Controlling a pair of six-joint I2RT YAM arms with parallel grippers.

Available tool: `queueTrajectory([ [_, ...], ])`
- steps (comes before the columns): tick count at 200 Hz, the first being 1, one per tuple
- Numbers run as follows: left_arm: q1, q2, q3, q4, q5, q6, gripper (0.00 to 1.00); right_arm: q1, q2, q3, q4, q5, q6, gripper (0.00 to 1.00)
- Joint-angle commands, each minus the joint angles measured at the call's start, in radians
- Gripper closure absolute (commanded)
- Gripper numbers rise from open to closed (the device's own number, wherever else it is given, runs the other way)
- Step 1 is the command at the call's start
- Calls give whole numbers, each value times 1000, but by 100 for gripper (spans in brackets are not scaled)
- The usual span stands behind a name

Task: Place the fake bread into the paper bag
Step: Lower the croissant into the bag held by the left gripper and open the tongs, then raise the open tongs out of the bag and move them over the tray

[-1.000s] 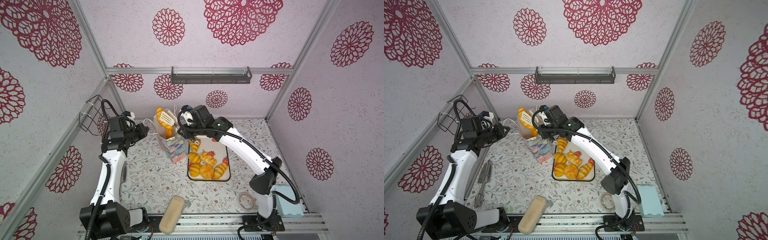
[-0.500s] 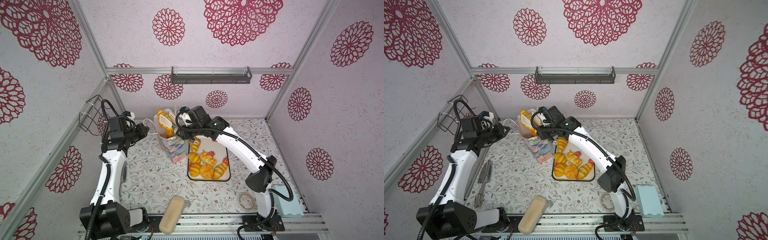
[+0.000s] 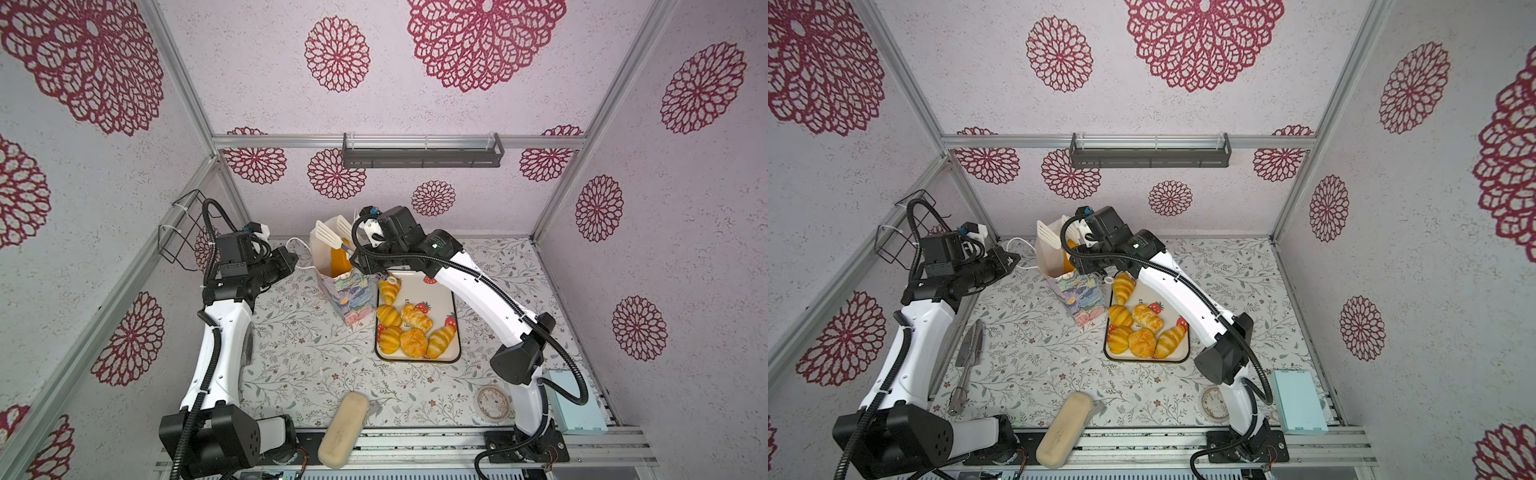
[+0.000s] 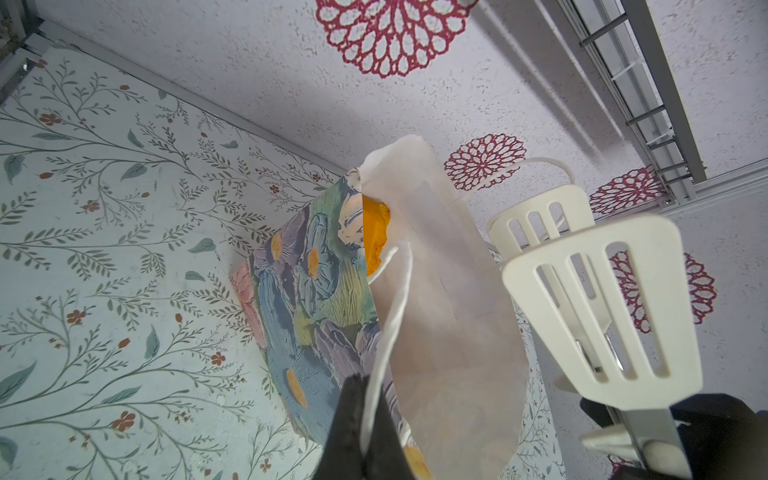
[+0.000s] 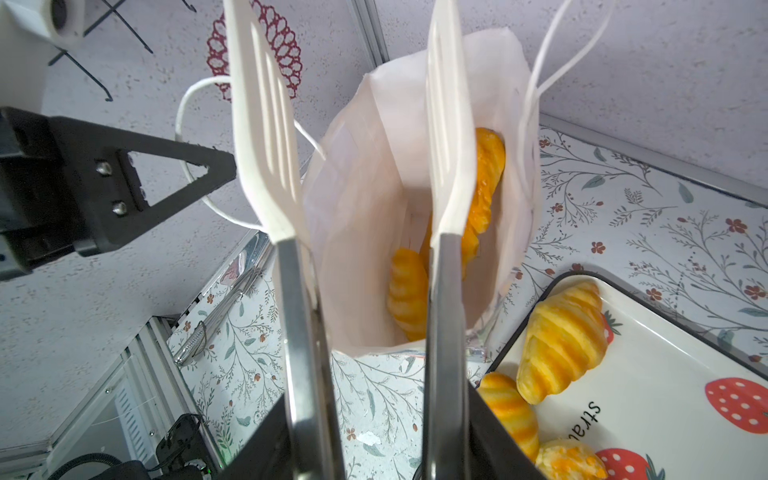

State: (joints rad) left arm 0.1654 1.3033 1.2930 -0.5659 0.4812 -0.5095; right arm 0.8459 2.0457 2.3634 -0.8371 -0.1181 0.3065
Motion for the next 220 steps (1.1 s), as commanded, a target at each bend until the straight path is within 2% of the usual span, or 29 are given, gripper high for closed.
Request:
queueTrajectory([
  [1, 0, 5, -9, 3, 3, -6, 100, -4, -44, 36, 3, 33, -25, 48],
  [65, 0, 1, -8, 5, 2, -5, 100, -5, -131, -36, 4, 90, -39, 48],
  [156, -1, -1, -10, 6, 4, -5, 100, -36, -343, -290, 66, 159, -36, 48],
  [220, 0, 1, -9, 7, 3, -5, 100, -112, -478, -502, 124, 155, -6, 48],
])
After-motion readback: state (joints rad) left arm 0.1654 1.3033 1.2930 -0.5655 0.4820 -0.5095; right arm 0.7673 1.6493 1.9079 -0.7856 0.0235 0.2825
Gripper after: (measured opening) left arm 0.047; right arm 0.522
